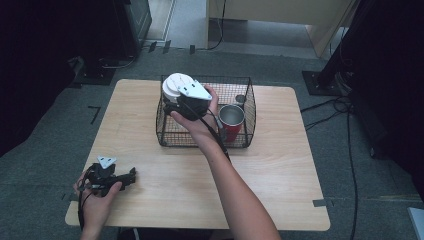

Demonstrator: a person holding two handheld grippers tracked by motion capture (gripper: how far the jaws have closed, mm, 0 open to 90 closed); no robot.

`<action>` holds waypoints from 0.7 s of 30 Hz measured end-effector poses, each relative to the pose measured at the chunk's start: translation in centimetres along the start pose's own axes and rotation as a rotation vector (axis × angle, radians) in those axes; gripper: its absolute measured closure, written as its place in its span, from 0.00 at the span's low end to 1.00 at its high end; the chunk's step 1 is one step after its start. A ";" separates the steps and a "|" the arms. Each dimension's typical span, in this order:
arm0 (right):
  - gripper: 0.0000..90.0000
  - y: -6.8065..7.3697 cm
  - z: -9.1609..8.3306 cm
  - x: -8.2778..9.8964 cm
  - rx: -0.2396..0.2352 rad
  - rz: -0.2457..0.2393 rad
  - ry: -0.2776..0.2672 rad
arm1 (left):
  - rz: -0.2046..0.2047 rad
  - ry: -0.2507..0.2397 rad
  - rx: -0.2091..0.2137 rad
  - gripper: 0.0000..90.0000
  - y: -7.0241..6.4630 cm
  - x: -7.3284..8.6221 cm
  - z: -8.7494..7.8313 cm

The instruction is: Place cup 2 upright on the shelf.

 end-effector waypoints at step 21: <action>0.17 -1.3 5.9 4.5 0.013 0.032 0.158 | 0.000 0.001 0.001 0.00 0.0 0.0 0.0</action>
Point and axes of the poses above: each handheld gripper's, and its own axes: z roughly forward along the jaws, x roughly out of its underside, y roughly to its left, the point moved 6 cm from there along z, roughly forward along the jaws, and after that the axes turned 7 degrees about z, right-handed, at the moved point
